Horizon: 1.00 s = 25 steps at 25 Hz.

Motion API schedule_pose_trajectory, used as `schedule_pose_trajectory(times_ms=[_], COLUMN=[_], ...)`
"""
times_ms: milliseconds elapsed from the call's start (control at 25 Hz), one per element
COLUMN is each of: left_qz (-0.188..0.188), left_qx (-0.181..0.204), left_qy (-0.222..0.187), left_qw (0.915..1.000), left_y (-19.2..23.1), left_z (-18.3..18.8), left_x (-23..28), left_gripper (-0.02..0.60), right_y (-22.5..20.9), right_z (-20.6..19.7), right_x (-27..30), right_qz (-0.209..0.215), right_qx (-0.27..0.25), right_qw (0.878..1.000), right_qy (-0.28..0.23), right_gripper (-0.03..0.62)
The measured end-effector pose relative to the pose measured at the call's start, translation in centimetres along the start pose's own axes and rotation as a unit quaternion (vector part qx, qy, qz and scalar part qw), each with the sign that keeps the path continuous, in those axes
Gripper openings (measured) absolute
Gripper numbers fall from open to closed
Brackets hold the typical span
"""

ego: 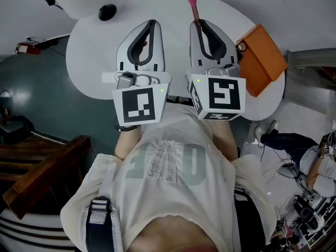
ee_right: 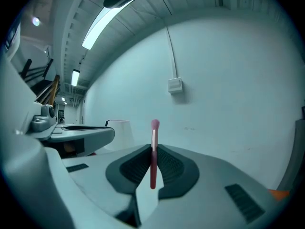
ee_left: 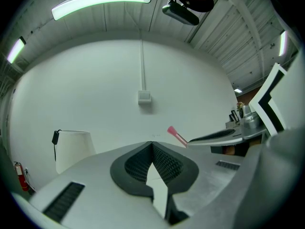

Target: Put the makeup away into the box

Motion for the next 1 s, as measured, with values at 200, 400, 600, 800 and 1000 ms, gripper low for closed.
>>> schedule_pose_trajectory(times_ms=[200, 400, 600, 800, 1000], left_qz=[-0.018, -0.056, -0.105, -0.137, -0.162], left_qx=[-0.016, -0.024, -0.035, -0.040, -0.037], left_qy=[-0.006, 0.001, 0.009, 0.018, 0.026], left_qw=[0.9997, 0.9981, 0.9939, 0.9896, 0.9857], left_y=[-0.9, -2.9, -5.5, -7.9, -9.9], left_z=[-0.2, -0.7, -1.5, -2.0, -2.4], left_x=[0.5, 1.4, 2.4, 3.4, 4.0], left_gripper=[0.006, 0.006, 0.006, 0.006, 0.006], right_y=[-0.7, -5.4, -11.3, -17.5, -21.1], right_z=[-1.0, -3.5, -8.2, -15.9, -22.3], right_x=[-0.3, -1.9, -5.1, -9.9, -13.9], right_qz=[-0.016, -0.085, -0.174, -0.239, -0.259], right_qx=[-0.010, -0.034, -0.084, -0.146, -0.131], right_qw=[1.000, 0.994, 0.973, 0.926, 0.896], right_qy=[0.019, 0.055, 0.126, 0.251, 0.335], right_gripper=[0.048, 0.048, 0.048, 0.048, 0.048])
Point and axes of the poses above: the fingertips, and each gripper's own axes: x forward along the fingers, y to its left, z out of its top, the point moved 3 cm from there along -x, backward along the fingers, and after that the axes turned 7 degrees about -y, right-handed, at the moved point
